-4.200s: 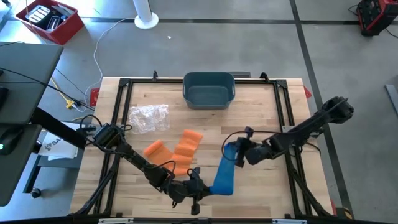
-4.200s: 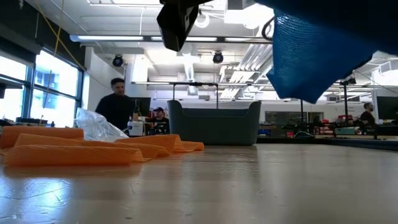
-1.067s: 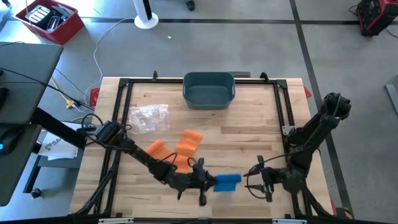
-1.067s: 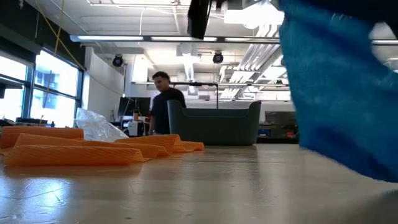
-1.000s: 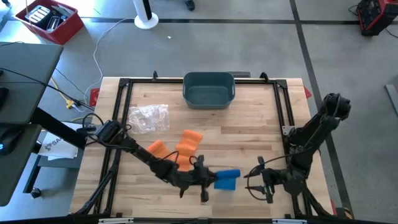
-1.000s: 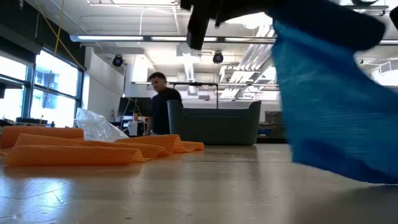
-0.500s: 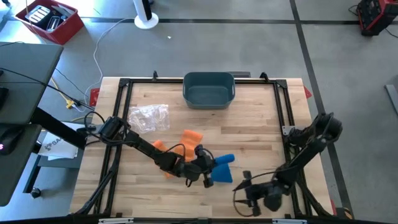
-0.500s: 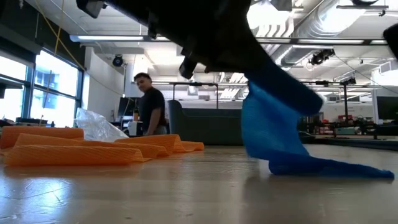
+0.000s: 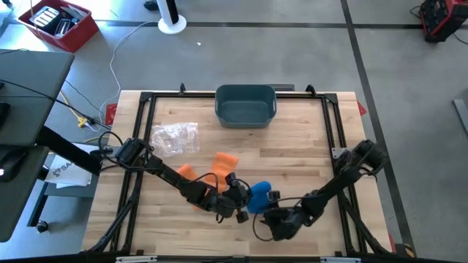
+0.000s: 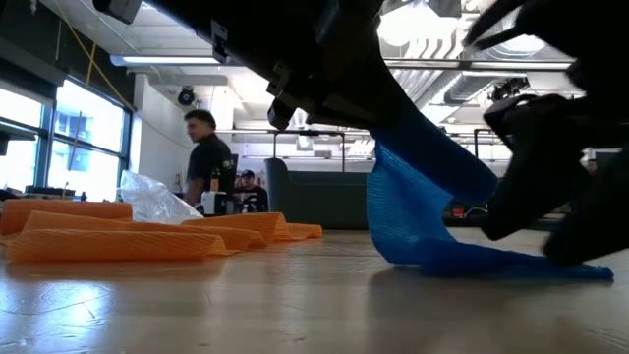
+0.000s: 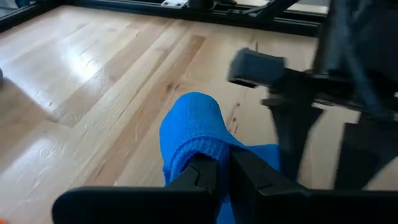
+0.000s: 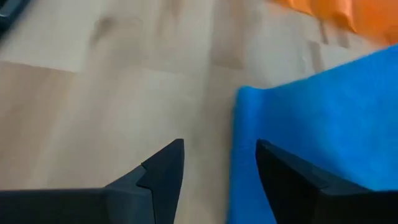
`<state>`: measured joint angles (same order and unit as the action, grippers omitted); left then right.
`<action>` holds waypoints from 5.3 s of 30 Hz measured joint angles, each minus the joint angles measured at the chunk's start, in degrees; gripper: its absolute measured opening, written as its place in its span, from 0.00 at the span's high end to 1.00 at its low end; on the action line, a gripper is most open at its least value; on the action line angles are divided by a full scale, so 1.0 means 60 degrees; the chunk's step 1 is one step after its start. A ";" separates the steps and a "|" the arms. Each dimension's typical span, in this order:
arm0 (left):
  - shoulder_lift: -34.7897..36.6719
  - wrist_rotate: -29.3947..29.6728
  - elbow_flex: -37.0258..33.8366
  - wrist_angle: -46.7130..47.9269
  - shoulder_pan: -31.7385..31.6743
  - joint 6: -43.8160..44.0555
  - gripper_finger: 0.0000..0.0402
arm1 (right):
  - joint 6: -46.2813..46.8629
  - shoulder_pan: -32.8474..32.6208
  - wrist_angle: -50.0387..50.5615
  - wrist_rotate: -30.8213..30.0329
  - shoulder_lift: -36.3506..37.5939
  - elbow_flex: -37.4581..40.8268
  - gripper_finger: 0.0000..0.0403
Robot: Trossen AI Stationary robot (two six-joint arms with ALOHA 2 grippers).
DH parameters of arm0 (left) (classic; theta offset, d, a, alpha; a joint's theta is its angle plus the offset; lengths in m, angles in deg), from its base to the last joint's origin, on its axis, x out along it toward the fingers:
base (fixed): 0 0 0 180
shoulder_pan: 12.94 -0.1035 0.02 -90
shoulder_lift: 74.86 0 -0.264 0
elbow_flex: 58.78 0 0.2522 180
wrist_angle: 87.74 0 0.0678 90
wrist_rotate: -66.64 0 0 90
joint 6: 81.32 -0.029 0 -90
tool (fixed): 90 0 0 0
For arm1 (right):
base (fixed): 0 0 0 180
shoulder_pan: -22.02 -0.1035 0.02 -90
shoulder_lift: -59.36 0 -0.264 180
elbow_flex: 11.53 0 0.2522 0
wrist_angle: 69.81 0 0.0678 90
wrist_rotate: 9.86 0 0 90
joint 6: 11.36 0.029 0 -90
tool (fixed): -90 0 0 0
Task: Roll bandage
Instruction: Roll the blue bandage
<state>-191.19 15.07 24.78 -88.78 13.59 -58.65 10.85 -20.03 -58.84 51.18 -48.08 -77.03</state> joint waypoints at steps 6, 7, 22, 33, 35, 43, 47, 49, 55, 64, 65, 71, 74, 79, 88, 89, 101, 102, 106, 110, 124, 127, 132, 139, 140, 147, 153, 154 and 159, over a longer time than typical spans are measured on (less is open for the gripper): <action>0.0000 0.0078 0.0000 0.0091 0.0212 0.0204 0.97 | -0.0464 0.0561 0.0039 0.0516 -0.0081 0.0002 0.61; 0.0000 0.0169 0.0000 0.0096 0.0250 0.0204 0.97 | -0.0500 0.0706 0.0032 0.0777 -0.0180 0.0002 0.64; 0.0000 0.1539 0.0000 0.1847 0.0786 0.1453 0.97 | 0.0794 -0.0368 -0.0066 0.2316 0.0108 0.0032 0.98; 0.0020 0.1282 0.0007 0.1325 0.0921 0.1434 0.97 | 0.0998 -0.2683 0.0324 -0.0805 0.2465 0.0028 1.00; 0.0025 0.1114 0.0011 0.1223 0.0935 0.1382 0.97 | 0.0962 -0.2958 0.0404 -0.1305 0.2784 0.0028 1.00; 0.0025 0.0186 0.0015 0.0478 0.0924 0.1027 0.97 | 0.0230 -0.3606 0.0436 -0.2687 0.3522 0.0026 1.00; 0.0025 -0.0395 0.0011 0.0023 0.0945 0.0818 0.97 | -0.0210 -0.3742 0.0447 -0.3122 0.3808 0.0024 1.00; 0.0025 -0.0749 0.0011 -0.0304 0.0954 0.0674 0.97 | -0.0474 -0.3742 0.0434 -0.3476 0.4051 0.0024 1.00; 0.0023 -0.1913 0.0007 -0.1331 0.1007 0.0678 0.97 | -0.0766 -0.3353 0.0720 -0.4024 0.4895 0.0013 1.00; 0.0022 -0.2863 0.0000 -0.2759 0.1216 -0.0047 0.97 | -0.0491 -0.1013 0.1502 -0.2560 0.5191 0.0010 1.00; 0.0022 -0.2863 0.0000 -0.2744 0.1215 -0.0046 0.97 | -0.0378 -0.0777 0.1677 -0.2552 0.5191 0.0010 1.00; 0.0018 -0.2837 -0.0001 -0.2757 0.1206 0.0184 0.97 | 0.0925 0.0162 0.2854 -0.2523 0.5191 0.0010 1.00; 0.0018 -0.2849 0.0000 -0.2888 0.1227 0.0080 0.97 | 0.1672 0.0436 0.3689 -0.2477 0.5191 0.0010 1.00; 0.0018 -0.1320 0.0000 -0.2596 0.1241 -0.0043 0.97 | 0.1713 0.0404 0.3605 -0.1396 0.5104 0.0010 1.00; 0.0294 0.2804 -0.0003 -0.0482 0.1198 0.0381 0.97 | -0.0093 -0.1432 0.0210 0.0550 0.3662 0.0006 1.00; 0.0401 0.2912 0.0000 -0.0266 0.1178 0.0446 0.97 | -0.0121 -0.1603 -0.0145 0.0764 0.3484 0.0006 1.00; 0.0714 0.2754 0.0007 0.0239 0.0889 0.0734 0.97 | -0.0088 -0.2711 -0.2925 0.1659 0.2277 0.0006 1.00; 0.0714 0.2777 0.0007 0.0244 0.0847 0.0900 0.97 | -0.0282 -0.2744 -0.3047 0.1649 0.2313 0.0006 1.00; 0.0714 0.2833 0.0015 0.0220 0.0607 0.1219 0.97 | -0.1025 -0.2777 -0.3273 0.1128 0.2408 0.0006 1.00; 0.0714 0.2270 0.0011 -0.0016 0.0526 0.1127 0.97 | -0.1292 -0.2741 -0.3203 -0.0468 0.2463 0.0006 1.00; 0.0163 -0.0936 -0.0004 -0.2379 0.0784 -0.0287 0.97 | -0.0388 -0.1848 -0.0681 -0.2296 0.4837 0.0006 1.00; 0.0157 -0.1672 -0.0004 -0.2898 0.0854 -0.0614 0.97 | 0.0065 -0.1525 0.0187 -0.2329 0.5092 0.0006 1.00; 0.0153 -0.2743 -0.0004 -0.3677 0.0924 -0.0896 0.97 | 0.1299 -0.0828 0.1648 -0.1791 0.5089 0.0006 1.00; 0.0149 -0.3273 -0.0004 -0.4225 0.1089 -0.1227 0.97 | 0.2046 -0.0305 0.2451 -0.1012 0.4376 0.0006 1.00; 0.0149 -0.3281 -0.0004 -0.4244 0.1122 -0.1297 0.97 | 0.2042 -0.0275 0.2428 -0.0834 0.4246 0.0006 1.00; 0.0149 -0.3293 -0.0004 -0.4089 0.1136 -0.1131 0.97 | 0.1957 -0.0227 0.2165 -0.0733 0.3635 0.0006 0.98; 0.0149 -0.3325 -0.0004 -0.3709 0.1136 -0.0802 0.97 | 0.1357 -0.0223 0.1352 -0.0927 0.3595 0.0006 0.84; 0.0148 -0.3328 -0.0004 -0.3662 0.1136 -0.0805 0.97 | 0.1174 -0.0223 0.1196 -0.0930 0.3595 0.0006 0.80; 0.0149 -0.3212 -0.0004 -0.3640 0.1136 -0.0798 0.97 | 0.0647 -0.0220 0.0822 -0.0921 0.3652 0.0006 0.66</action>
<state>-190.30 -4.20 24.76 -110.62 20.40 -63.43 14.73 -21.35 -53.91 45.65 -26.17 -76.99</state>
